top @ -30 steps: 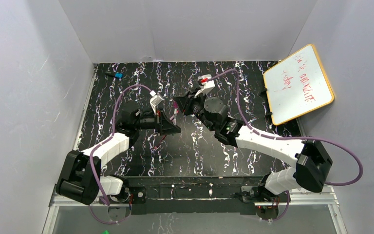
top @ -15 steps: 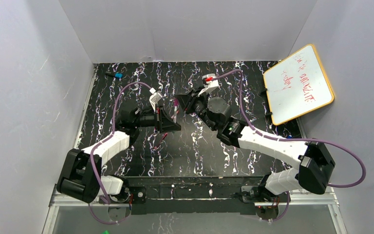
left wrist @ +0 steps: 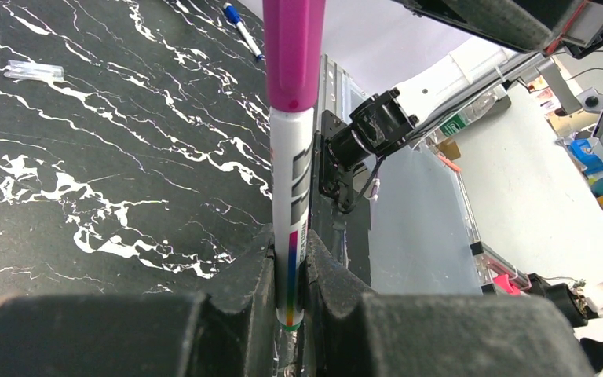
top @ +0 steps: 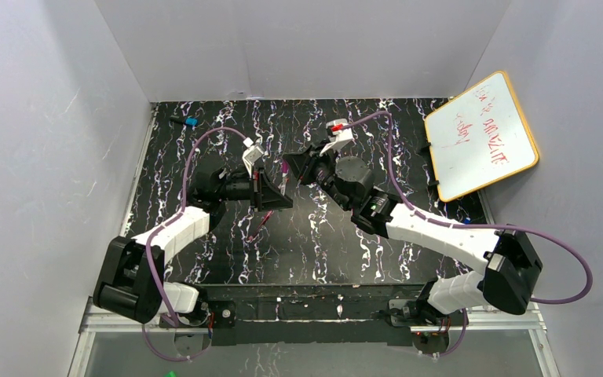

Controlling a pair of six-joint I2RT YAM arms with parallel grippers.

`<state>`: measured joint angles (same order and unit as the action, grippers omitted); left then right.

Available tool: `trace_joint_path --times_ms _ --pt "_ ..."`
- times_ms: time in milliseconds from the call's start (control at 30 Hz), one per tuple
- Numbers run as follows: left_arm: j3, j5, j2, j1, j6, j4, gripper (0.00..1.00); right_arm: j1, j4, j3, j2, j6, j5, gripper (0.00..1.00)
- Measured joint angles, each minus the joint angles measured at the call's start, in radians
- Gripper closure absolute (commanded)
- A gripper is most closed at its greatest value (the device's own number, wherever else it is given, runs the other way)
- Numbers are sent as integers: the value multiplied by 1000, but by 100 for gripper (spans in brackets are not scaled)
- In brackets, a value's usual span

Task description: Insert the pens into the pen caps

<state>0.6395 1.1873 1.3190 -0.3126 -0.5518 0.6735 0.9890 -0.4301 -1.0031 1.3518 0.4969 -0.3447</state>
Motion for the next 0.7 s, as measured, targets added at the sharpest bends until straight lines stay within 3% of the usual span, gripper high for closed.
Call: trace_joint_path --times_ms 233,400,700 --pt "14 0 1 0 81 -85 100 0 21 0 -2 -3 6 86" --pt "76 -45 -2 -14 277 -318 100 -2 45 0 -2 -7 5 86" --pt "89 -95 -2 -24 402 -451 100 -2 92 4 -2 -11 8 74"
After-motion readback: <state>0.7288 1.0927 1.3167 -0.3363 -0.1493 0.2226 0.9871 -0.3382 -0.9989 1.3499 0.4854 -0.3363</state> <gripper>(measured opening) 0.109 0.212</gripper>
